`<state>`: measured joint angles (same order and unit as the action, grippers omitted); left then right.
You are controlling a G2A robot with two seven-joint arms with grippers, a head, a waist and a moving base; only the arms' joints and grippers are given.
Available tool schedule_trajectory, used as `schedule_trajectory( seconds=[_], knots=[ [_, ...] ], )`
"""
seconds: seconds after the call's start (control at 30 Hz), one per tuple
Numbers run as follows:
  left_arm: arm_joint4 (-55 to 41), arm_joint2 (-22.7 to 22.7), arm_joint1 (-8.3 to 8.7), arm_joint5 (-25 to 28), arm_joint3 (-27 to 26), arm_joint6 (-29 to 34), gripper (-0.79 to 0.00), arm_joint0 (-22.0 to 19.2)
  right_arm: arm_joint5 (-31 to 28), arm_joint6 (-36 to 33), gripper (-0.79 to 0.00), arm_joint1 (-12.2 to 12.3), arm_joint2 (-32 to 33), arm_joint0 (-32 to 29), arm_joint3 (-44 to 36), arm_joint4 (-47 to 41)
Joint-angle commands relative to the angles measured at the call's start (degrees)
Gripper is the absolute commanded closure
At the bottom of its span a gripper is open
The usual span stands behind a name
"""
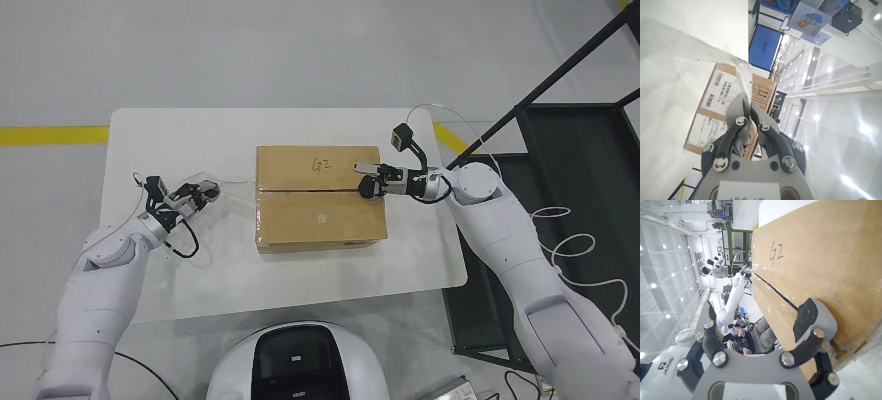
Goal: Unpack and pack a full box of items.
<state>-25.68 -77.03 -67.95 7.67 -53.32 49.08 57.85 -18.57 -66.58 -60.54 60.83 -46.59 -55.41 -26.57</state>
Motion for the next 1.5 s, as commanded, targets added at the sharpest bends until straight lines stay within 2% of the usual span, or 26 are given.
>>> schedule_trajectory(
  seconds=[0.0, 0.13, 0.27, 0.43, 0.6, 0.97, 1.23, 1.47],
  knots=[
    [-0.3, -0.5, 0.06, 1.5, -1.5, -1.0, 0.0, 0.7, 0.0, 0.0, -0.785, 0.0, 0.0, 0.0, 0.0, 0.0],
    [0.0, -1.4, 0.22, 5.2, -6.7, -3.0, 0.0, 2.6, 0.0, 0.0, -0.785, 0.0, 0.0, 0.0, 0.0, 0.0],
    [1.8, -2.0, 0.46, 8.2, -14.0, -4.7, 0.0, 5.5, 0.0, 0.0, -0.785, 0.0, 0.0, 0.0, 0.0, 0.0],
    [6.4, -1.4, 0.75, 9.4, -22.4, -5.9, 0.0, 9.2, 0.0, 0.0, -0.785, 0.0, 0.0, 0.0, 0.0, 0.0],
    [9.4, -0.1, 0.82, 8.8, -26.8, -6.1, 0.0, 10.9, 0.0, 0.0, -0.785, 0.0, 0.0, 0.0, 0.0, 0.0],
    [11.9, 5.3, 0.09, 7.6, -29.3, -6.4, 0.0, 9.0, 0.0, 0.0, -0.785, 0.0, 0.0, 0.0, 0.0, 0.0],
    [15.6, 10.4, -0.78, 5.9, -27.9, -7.4, 0.0, 5.9, 0.0, 0.0, -0.785, 0.0, 0.0, 0.0, 0.0, 0.0],
    [21.4, 13.9, -1.43, 6.2, -26.1, -11.2, 0.0, 4.4, 0.0, 0.0, -0.785, 0.0, 0.0, 0.0, 0.0, 0.0]
  ],
)
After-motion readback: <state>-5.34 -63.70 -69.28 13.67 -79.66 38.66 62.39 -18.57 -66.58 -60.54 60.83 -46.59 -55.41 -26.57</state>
